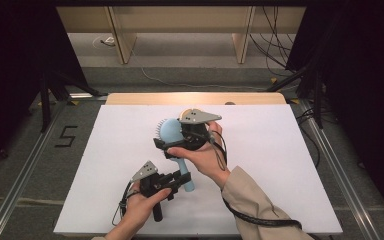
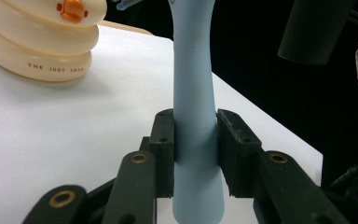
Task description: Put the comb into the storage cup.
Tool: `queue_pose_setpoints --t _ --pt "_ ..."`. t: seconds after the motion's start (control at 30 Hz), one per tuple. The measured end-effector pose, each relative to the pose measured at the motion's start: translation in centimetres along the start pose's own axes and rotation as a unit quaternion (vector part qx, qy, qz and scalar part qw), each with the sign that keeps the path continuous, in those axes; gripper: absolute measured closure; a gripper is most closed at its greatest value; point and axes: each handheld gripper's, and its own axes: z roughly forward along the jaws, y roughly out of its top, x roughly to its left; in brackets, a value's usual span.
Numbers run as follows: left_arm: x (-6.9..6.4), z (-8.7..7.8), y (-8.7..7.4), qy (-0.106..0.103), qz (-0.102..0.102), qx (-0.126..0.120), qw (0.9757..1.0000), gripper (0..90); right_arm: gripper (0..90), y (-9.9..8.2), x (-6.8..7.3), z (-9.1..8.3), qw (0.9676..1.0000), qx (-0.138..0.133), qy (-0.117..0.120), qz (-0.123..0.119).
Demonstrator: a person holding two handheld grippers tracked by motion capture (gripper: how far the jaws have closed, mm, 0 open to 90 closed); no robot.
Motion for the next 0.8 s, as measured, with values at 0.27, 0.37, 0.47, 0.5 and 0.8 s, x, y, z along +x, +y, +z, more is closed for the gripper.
queue_pose_setpoints --t 0.27,0.37,0.47,0.5,0.8 --pt "-0.01 0.03 -0.03 0.001 0.0 0.0 1.0 68.3 8.1 -0.01 -0.1 0.06 0.9999 0.005 0.0 0.011" --pt "-0.03 0.06 -0.03 0.001 0.001 0.0 1.0 68.4 10.7 -0.04 -0.12 0.16 0.9998 0.011 -0.001 0.014" --pt "0.01 0.01 -0.02 0.002 0.001 0.0 1.0 68.3 15.9 -0.06 -0.07 0.19 0.9997 0.01 -0.006 0.02" --pt "0.03 -0.01 -0.01 0.003 0.001 0.0 1.0 68.3 16.2 -0.08 -0.06 0.25 0.9997 0.011 -0.005 0.021" --pt "0.02 0.0 -0.04 0.005 0.004 0.0 1.0 68.3 19.9 -0.16 0.27 0.37 0.9994 0.023 -0.006 0.025"
